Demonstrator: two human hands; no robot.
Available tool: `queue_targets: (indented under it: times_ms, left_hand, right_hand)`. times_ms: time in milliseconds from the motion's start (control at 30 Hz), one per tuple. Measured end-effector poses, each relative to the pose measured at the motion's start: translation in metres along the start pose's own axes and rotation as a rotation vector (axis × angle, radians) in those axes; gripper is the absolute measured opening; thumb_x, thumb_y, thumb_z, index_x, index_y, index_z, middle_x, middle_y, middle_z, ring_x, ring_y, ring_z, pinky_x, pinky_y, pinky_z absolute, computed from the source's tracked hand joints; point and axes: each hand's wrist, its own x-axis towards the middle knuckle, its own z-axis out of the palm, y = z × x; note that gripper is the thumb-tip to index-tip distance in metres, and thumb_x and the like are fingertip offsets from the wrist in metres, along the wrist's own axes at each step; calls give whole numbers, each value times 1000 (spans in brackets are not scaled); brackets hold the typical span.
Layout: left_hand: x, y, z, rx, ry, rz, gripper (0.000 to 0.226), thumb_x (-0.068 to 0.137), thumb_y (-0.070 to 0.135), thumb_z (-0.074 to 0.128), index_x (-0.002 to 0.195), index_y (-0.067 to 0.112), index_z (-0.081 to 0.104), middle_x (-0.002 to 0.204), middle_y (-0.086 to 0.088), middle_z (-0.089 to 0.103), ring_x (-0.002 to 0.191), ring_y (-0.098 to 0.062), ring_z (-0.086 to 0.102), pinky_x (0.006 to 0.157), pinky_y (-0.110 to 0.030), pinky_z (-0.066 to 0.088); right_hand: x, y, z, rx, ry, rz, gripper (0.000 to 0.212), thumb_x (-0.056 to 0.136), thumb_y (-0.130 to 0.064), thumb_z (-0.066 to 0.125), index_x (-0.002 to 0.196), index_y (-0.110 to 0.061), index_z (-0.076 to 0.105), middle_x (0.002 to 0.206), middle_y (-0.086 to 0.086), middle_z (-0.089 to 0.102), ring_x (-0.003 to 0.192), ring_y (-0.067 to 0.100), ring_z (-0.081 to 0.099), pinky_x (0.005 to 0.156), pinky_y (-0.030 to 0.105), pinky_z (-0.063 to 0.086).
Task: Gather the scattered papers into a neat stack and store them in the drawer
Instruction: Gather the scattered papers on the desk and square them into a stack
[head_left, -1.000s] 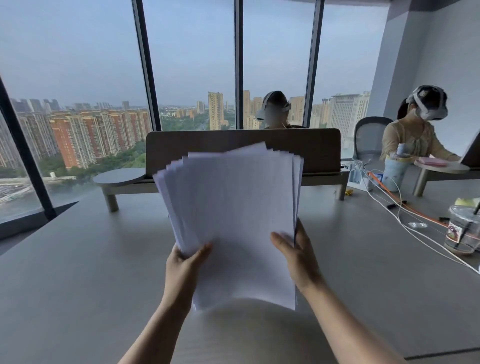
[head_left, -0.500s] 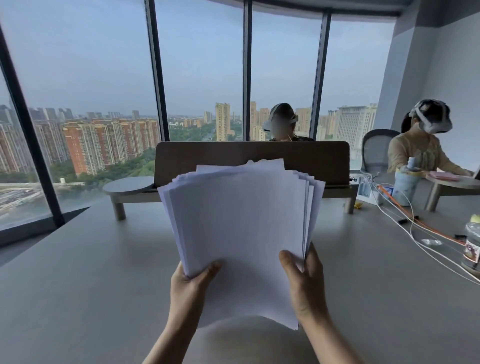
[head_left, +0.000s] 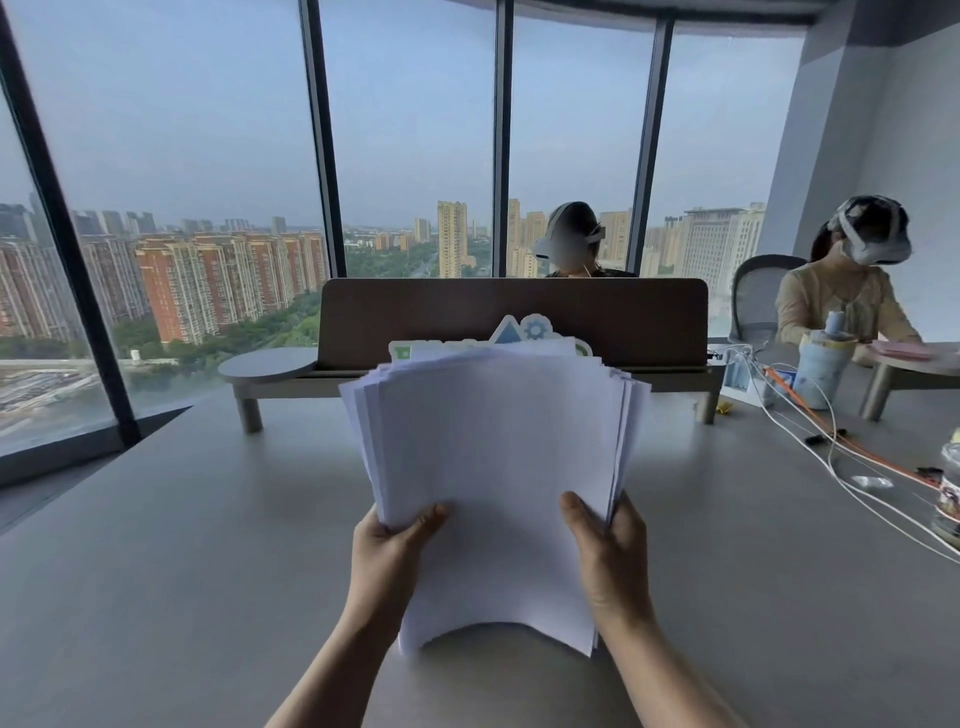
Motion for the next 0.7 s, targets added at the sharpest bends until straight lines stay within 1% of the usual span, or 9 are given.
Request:
queue_targets:
  times_ms: [67,133,200,300,367,500,600,667,700]
  left_hand:
    - [5,4,1,-2,20,23,15,73,10,81,81,12,69,68,6,73,64,-7,64,59,-22,50]
    - [7,4,-3,6,18,20,20,71,11,82,85,15,68,70,8,73,63,-3,64,59,-21,50]
    - [6,-3,-9,40,-8,-29,34,64,18,84,94,20,67,79,8,75,71,-4,68,65,-24,52]
    - [0,-20,-16,95,-65,-104,44,59,21,78,101,23,65,90,3,76,83,-13,69,72,-29,54]
    - [0,-27,-18,114,-58,-107,39,60,18,76,97,20,67,86,2,76,80,-14,68,72,-30,54]
    - [1,-28,-18,105,22,-68,20,65,6,79,78,2,65,66,-1,67,67,-19,55,62,-32,45]
    - [5,-17,-22,130,40,3,20,59,13,77,74,5,65,64,1,63,63,-16,51,60,-31,44]
    - [12,-1,-27,203,20,75,20,57,17,74,74,10,66,64,5,61,61,-12,50,60,-30,44]
    - [17,8,-29,263,5,122,19,56,19,74,72,12,66,62,7,59,59,-11,49,59,-30,44]
  right_hand:
    - [4,-7,3,0,-5,-6,26,88,3,63,104,-17,66,92,-17,75,88,0,69,74,11,50]
    - [5,-7,3,-7,-30,5,24,86,-6,70,107,-15,66,94,-15,75,89,2,70,75,14,52]
    - [1,-1,2,-14,-58,63,33,76,-18,71,108,-14,66,95,-8,76,89,8,71,75,21,53]
    - [-5,9,-2,-28,-89,156,35,69,-19,67,104,-17,65,92,-6,76,85,11,72,70,22,54]
    - [-5,10,-3,-31,-92,184,33,69,-19,66,102,-16,66,89,-6,76,84,12,72,68,21,54]
    - [-9,10,-1,-16,-85,192,26,75,-14,70,101,-12,67,89,-4,77,82,12,72,67,18,54]
    - [-13,8,1,27,-98,193,31,73,-15,69,104,-12,66,94,-1,76,87,15,72,72,24,53]
    - [-10,6,2,42,-85,183,33,76,-8,70,107,-15,61,96,1,75,89,18,71,75,28,52]
    - [-7,6,1,46,-59,170,39,75,-5,71,110,-16,56,98,2,73,91,21,69,78,31,51]
